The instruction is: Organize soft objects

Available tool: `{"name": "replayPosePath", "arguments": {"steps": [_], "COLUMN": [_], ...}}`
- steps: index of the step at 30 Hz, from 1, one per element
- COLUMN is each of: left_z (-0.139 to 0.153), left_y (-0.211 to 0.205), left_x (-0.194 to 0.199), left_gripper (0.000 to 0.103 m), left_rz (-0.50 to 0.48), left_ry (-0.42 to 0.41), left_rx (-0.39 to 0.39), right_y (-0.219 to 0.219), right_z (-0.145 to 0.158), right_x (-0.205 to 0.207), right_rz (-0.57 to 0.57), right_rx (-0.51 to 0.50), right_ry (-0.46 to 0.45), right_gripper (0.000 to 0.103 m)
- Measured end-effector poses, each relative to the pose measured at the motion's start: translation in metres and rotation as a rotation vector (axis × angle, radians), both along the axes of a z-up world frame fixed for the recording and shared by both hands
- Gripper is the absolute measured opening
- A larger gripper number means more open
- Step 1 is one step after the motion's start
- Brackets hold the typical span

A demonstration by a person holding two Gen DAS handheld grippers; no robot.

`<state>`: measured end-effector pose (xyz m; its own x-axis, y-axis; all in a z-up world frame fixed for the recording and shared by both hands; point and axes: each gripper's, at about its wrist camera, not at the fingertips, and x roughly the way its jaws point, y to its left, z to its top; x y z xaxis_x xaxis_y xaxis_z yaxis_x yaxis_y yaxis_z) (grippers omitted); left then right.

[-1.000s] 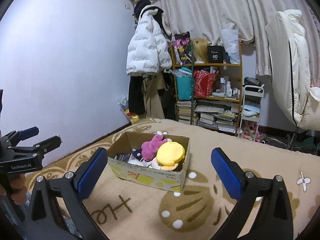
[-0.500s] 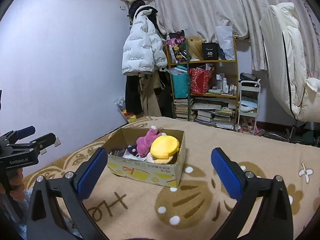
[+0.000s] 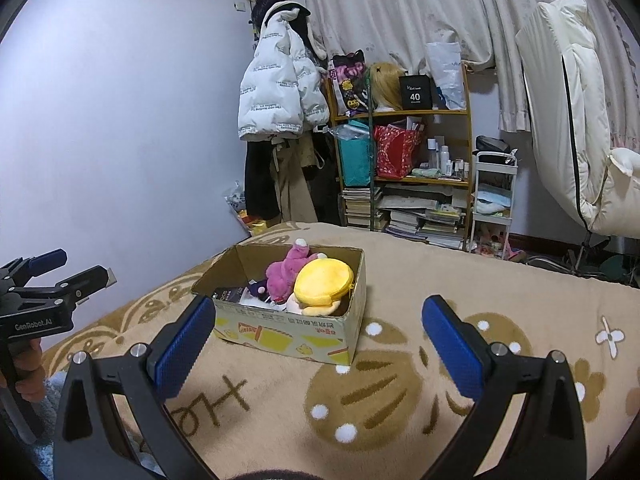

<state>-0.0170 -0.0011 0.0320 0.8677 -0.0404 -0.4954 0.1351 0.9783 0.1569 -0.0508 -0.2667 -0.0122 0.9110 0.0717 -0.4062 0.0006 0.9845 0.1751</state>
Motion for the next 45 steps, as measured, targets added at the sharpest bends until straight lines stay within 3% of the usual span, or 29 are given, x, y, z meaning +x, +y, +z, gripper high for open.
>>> {"name": "replayPosePath", "arguments": {"steps": [14,45], "left_z": [-0.0057,-0.0081], "left_y": [-0.0054,-0.0046], "left_x": [0.0001,0.0021], "left_gripper": [0.102,0.102], "left_rz": [-0.012,-0.016], "left_ry": [0.011,0.026], "left_rx": [0.033,0.028], "right_y": [-0.001,-0.0047], "right_z": [-0.0032,-0.0032], "right_x": [0.0009,-0.0001], "right_rz": [-0.005,-0.002], "right_rx": [-0.001,-0.001], "right_ry": [0.002,0.003], "right_gripper": [0.103,0.103]}}
